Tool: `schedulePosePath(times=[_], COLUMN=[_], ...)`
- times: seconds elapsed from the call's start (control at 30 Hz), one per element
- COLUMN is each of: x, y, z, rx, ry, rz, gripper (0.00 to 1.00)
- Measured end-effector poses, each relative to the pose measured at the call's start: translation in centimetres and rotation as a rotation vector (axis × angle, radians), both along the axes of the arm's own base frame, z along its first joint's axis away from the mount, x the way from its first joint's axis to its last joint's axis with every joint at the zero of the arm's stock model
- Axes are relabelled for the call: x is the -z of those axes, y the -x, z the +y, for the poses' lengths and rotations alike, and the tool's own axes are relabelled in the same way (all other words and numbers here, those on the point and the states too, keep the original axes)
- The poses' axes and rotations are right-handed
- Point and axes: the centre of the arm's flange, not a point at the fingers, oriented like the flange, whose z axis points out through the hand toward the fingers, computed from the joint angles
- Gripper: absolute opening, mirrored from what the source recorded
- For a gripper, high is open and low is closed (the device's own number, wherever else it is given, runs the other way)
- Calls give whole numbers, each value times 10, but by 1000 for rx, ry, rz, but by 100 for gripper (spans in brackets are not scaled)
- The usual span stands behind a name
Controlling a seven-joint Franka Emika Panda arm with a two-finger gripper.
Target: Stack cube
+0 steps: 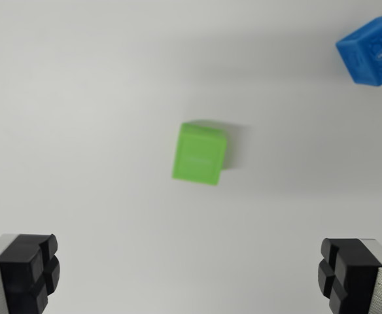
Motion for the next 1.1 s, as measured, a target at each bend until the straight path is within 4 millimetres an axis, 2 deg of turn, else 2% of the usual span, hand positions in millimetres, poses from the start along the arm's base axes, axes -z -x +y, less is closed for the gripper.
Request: schedulePosePath(times=[0.43,1.1], x=[29,97], y=[6,20], z=[0,0], rx=[19,65], ry=[1,1], rz=[1,4], gripper=[100,100])
